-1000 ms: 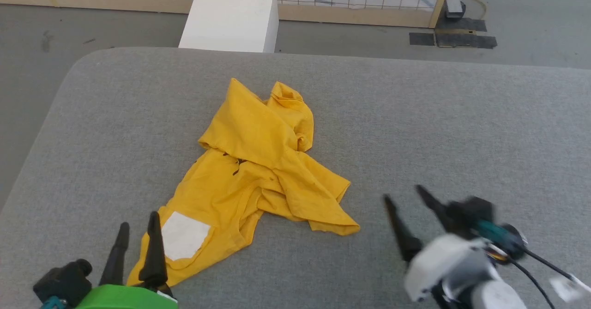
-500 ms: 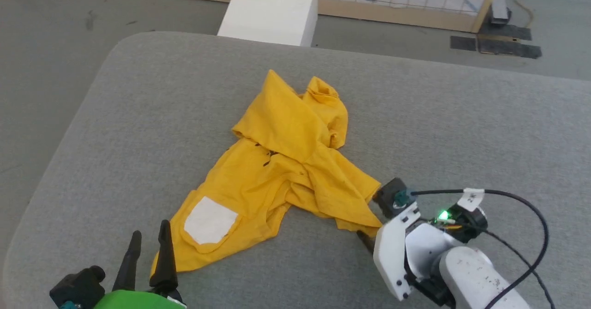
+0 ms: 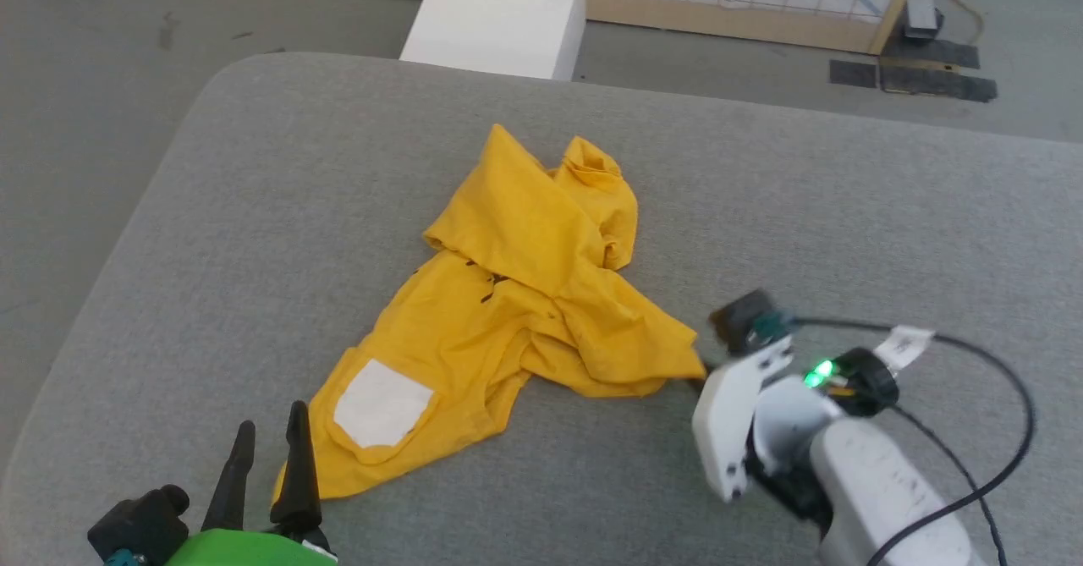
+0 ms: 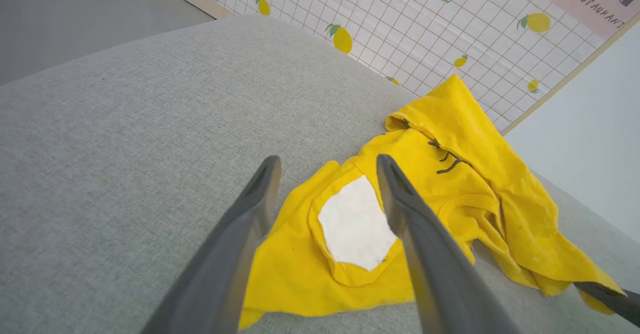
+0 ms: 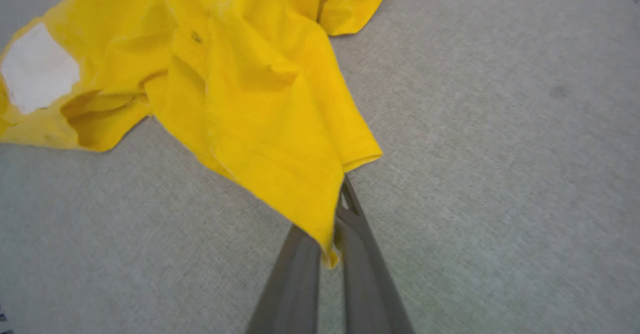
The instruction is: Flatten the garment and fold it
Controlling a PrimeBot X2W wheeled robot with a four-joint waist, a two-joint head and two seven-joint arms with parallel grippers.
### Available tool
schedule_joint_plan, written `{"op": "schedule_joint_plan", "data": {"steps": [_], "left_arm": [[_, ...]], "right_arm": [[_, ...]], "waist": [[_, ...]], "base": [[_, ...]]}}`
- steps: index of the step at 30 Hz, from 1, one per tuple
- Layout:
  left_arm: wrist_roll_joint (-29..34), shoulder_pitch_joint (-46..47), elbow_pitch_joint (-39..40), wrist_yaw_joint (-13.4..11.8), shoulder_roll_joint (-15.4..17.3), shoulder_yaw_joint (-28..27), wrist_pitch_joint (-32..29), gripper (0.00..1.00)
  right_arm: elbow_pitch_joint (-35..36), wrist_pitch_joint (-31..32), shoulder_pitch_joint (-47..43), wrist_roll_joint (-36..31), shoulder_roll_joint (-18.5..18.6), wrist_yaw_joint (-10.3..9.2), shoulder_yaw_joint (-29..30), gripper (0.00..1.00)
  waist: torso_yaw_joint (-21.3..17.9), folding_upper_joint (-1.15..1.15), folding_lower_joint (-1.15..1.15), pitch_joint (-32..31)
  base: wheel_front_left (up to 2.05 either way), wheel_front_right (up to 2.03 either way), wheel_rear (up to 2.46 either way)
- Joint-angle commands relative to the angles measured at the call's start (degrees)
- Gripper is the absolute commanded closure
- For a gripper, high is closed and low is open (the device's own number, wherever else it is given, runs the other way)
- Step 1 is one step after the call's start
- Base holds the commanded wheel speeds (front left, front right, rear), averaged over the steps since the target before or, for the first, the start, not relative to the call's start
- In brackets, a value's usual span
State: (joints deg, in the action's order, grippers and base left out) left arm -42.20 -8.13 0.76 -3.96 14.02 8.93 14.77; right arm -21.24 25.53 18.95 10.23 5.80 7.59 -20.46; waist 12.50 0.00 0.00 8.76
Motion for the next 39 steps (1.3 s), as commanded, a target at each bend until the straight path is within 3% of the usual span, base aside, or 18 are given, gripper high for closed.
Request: {"op": "schedule_joint_plan", "data": {"steps": [1, 6, 9, 13, 16, 18, 20, 21, 29, 39], "left_arm": [[0.22, 0.98, 0.03, 0.39, 0.15, -0.13, 0.15, 0.0], [0.53, 1.25, 0.8, 0.55, 0.69, 0.25, -0.31, 0.0], [0.51, 0.86, 1.27, 0.3, 0.66, 0.47, -0.6, 0.0], [0.32, -0.07, 1.52, 0.12, 0.79, 0.65, -0.95, 0.0], [0.04, -0.79, 1.57, 0.08, 0.87, 0.71, -1.14, 0.0], [-0.15, -1.26, 1.61, -0.01, 1.04, 0.56, -1.24, 0.0], [-0.18, -1.49, 1.66, -0.01, 1.3, 0.6, -1.48, 0.0], [-0.11, -1.5, 1.66, 0.01, 1.46, 0.68, -1.63, 0.0], [0.3, -0.93, 1.93, 0.1, 1.92, 1.41, -2.13, 0.0], [1.94, -1.01, 1.34, -0.43, 1.94, 2.76, -1.89, 0.0]], "right_arm": [[0.15, -1.15, 1.93, 0.65, -0.6, -0.1, 2.5, 1.0], [2.65, -3.47, 5.04, 1.33, -1.15, -0.1, 16.91, 1.0], [6.06, -3.36, 3.98, -0.7, 1.23, -0.1, 27.4, 1.0], [11.83, -1.0, -3.12, -3.98, 2.9, -0.1, 41.89, 1.0], [15.58, 0.92, -11.41, -5.7, 1.28, -0.1, 51.94, 1.0], [16.81, 1.47, -15.77, -6.25, -0.17, -0.1, 55.63, 0.97], [17.57, 0.66, -18.0, -5.62, -1.55, -0.1, 57.93, 0.34], [17.73, 0.09, -18.55, -5.2, -1.95, -0.1, 58.25, 0.0], [22.32, -10.61, -18.0, -1.21, -2.88, -0.1, 52.59, 0.0], [25.4, -28.41, -25.17, 2.59, -2.91, -0.1, 36.37, 0.0]], "waist": [[-1.96, 0.0, 0.0, -0.02], [-5.08, 0.0, 0.0, -0.49], [-6.28, 0.0, 0.0, -1.05], [-7.28, 0.0, 0.0, -1.52], [-7.76, 0.0, 0.0, -1.71], [-8.28, 0.0, 0.0, -1.71], [-8.74, 0.0, 0.0, -1.64], [-8.94, 0.0, 0.0, -1.66], [-9.92, 0.0, 0.0, -1.78], [-8.69, 0.0, 0.0, -2.38]], "base": [[0.0, 0.0, 0.0], [0.0, 0.0, 0.0], [0.0, 0.0, 0.0], [0.0, 0.0, 0.0], [0.0, 0.0, 0.0], [0.0, 0.0, 0.0], [0.0, 0.0, 0.0], [0.0, 0.0, 0.0], [0.0, 0.0, 0.0], [0.0, 0.0, 0.0]]}}
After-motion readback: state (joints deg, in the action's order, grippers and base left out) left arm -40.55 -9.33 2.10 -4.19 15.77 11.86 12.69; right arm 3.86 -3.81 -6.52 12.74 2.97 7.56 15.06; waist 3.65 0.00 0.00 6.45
